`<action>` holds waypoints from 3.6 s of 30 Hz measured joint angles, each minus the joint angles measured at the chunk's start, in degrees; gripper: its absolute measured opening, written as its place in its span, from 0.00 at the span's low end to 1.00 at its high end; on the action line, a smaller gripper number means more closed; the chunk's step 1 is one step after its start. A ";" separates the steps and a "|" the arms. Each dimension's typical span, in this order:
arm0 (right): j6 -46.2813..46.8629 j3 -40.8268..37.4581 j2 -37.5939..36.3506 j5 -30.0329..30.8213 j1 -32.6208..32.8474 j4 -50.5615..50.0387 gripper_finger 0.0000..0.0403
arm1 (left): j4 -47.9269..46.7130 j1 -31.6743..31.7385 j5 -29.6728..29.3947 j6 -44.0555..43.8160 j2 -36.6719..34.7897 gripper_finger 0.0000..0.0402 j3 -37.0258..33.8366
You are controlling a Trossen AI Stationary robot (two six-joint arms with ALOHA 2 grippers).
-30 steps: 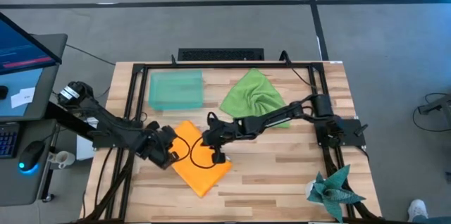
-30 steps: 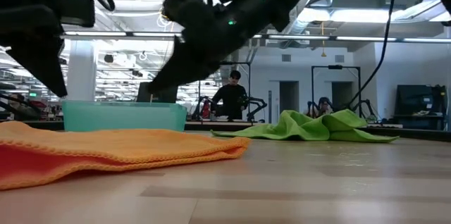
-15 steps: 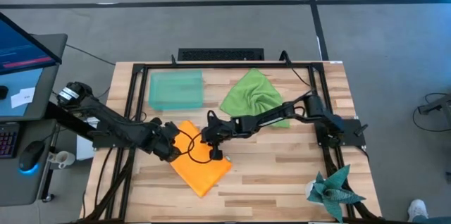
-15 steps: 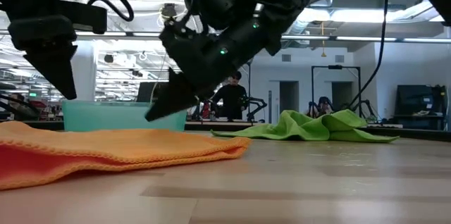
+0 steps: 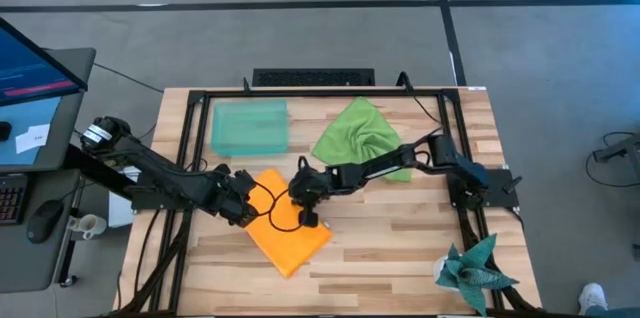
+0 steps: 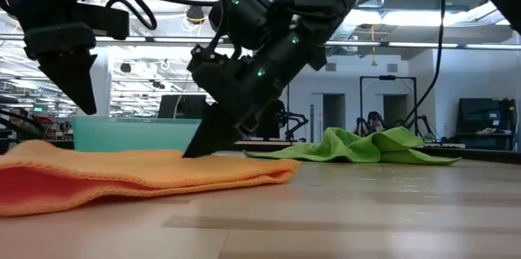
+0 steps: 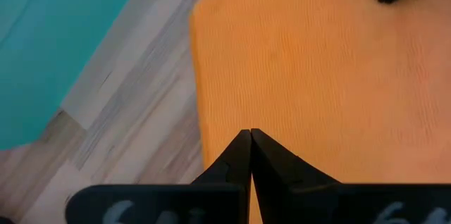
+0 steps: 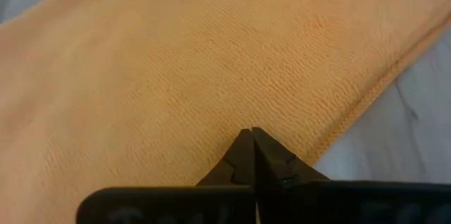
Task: Roll microfiber towels into tight, uniform cylinder then place into a basket
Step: Fold the yellow towel
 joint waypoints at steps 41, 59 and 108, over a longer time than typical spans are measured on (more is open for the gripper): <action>9.98 -5.20 -23.79 19.22 10.49 -26.13 0.05 | 11.24 -0.07 -1.56 9.52 3.49 0.13 -0.48; 1.25 -29.51 -41.04 23.65 18.00 -7.93 0.06 | 18.59 1.14 2.32 16.09 6.78 0.34 4.13; -7.57 -30.34 -36.37 13.69 25.84 8.61 0.42 | 47.32 -16.00 14.52 40.26 20.14 0.47 7.48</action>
